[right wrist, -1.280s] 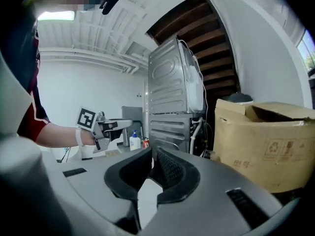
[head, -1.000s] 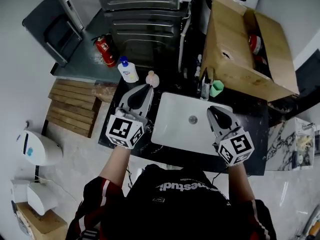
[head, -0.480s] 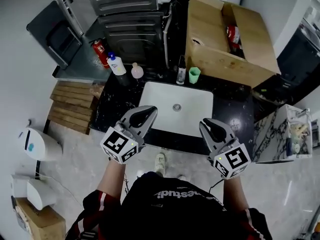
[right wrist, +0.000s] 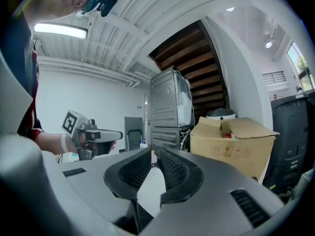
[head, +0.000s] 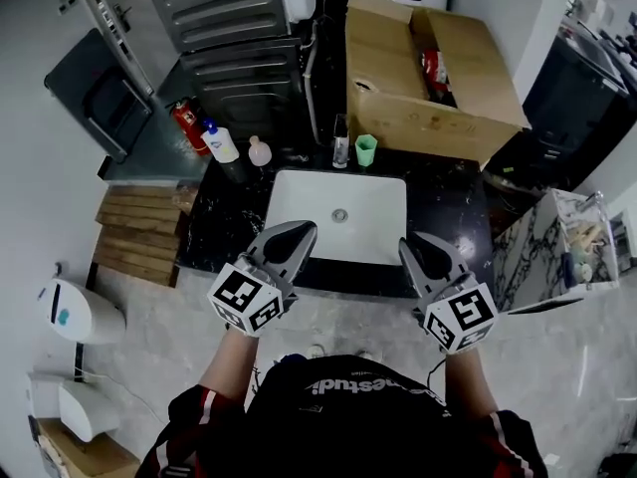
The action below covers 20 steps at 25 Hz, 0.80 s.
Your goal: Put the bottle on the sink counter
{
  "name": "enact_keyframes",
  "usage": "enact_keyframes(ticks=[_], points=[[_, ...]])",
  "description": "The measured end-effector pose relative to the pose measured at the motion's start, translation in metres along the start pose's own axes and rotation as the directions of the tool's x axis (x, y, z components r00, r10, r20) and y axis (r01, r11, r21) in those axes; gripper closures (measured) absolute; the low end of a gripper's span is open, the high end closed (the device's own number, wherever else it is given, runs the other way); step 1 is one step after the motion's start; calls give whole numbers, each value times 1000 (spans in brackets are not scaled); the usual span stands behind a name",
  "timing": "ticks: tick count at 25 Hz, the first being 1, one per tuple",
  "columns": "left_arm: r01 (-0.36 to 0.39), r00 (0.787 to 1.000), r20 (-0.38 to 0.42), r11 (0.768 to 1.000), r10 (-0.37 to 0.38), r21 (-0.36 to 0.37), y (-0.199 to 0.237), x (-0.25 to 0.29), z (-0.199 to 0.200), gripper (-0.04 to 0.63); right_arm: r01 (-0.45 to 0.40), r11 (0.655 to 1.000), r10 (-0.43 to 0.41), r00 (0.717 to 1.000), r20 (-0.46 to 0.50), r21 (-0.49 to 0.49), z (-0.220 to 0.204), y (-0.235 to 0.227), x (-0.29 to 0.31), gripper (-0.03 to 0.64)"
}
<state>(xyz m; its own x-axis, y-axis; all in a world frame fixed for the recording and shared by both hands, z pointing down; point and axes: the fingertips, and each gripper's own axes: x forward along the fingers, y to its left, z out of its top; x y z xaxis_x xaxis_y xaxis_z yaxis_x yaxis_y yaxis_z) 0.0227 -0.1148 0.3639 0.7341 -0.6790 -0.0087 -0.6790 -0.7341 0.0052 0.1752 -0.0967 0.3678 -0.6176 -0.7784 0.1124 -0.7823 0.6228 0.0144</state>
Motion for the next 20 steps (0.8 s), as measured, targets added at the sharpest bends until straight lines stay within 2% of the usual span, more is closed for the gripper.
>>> enact_keyframes(ticks=[3, 8, 11, 16, 20], points=[[13, 1000, -29, 999, -11, 48, 3, -2, -1, 575, 37, 999, -37, 999, 12, 2, 6, 2, 0, 552], [33, 999, -24, 999, -32, 26, 9, -15, -4, 575, 63, 998, -63, 998, 11, 1, 12, 12, 2, 552], [40, 999, -30, 998, -39, 42, 12, -19, -5, 575, 72, 997, -72, 997, 11, -4, 15, 16, 3, 552], [40, 999, -29, 999, -39, 14, 16, -26, -6, 575, 68, 998, -68, 998, 1, -11, 16, 25, 5, 552], [42, 998, -37, 999, -41, 24, 17, -28, -6, 575, 73, 997, -73, 997, 3, -11, 15, 29, 6, 552]])
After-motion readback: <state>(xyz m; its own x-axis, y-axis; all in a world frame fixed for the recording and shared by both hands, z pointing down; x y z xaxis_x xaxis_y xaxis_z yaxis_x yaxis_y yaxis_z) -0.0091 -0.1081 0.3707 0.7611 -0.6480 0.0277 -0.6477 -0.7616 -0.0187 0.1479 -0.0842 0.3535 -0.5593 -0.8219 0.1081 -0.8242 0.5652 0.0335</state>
